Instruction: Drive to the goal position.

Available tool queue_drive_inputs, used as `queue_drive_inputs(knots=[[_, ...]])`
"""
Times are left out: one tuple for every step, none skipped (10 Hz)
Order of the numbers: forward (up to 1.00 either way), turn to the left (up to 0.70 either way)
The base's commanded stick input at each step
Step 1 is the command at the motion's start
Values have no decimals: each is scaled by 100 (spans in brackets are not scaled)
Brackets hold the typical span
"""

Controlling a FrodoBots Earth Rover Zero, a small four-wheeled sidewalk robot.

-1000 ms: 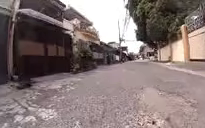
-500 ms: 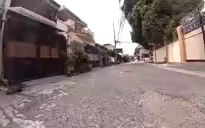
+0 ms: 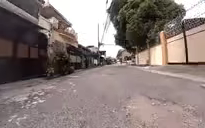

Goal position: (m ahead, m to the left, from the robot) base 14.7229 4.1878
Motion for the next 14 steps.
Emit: queue_drive_inputs(knots=[[50,7],[50,7],[50,7],[50,7],[50,7],[50,7],[50,7],[50,7],[50,7],[50,7],[50,7],[50,7],[50,7],[50,7]])
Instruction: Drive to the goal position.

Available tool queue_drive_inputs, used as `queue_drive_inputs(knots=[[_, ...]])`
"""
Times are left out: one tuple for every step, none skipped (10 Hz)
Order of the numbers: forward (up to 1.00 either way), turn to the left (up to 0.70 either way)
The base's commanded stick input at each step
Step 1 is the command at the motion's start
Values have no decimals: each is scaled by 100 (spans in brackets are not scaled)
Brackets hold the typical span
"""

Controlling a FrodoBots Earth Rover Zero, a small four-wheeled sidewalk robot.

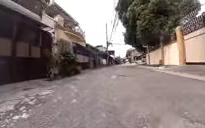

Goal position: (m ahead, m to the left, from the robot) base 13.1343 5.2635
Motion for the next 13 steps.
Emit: queue_drive_inputs(knots=[[50,7],[50,7],[50,7],[50,7],[50,7],[50,7],[50,-43],[50,-43],[50,-43],[50,-43],[50,-43],[50,-39],[50,-31]])
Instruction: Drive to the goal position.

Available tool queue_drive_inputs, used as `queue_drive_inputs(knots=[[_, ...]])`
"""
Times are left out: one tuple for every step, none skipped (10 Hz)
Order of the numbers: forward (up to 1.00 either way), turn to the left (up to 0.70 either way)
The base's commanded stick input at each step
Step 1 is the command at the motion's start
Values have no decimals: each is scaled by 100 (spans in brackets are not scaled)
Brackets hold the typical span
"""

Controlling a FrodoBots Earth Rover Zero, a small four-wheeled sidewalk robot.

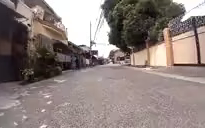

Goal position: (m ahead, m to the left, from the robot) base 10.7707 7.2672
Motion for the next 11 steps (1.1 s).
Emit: queue_drive_inputs(knots=[[50,-22],[50,-14],[50,-5],[50,3],[50,7],[50,7],[50,7],[50,7],[50,7],[50,7],[50,7]])
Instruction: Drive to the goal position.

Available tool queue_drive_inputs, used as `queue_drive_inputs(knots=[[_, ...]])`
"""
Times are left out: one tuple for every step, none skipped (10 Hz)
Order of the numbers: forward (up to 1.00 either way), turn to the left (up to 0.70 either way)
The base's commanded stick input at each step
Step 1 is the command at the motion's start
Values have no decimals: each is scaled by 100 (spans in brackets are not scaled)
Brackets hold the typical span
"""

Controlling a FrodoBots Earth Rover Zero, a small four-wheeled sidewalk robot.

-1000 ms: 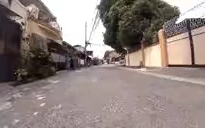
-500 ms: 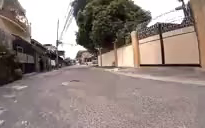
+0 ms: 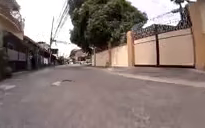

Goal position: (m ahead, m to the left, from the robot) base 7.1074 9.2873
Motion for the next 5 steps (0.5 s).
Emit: queue_drive_inputs(knots=[[50,7],[50,25],[50,55],[50,24],[50,17]])
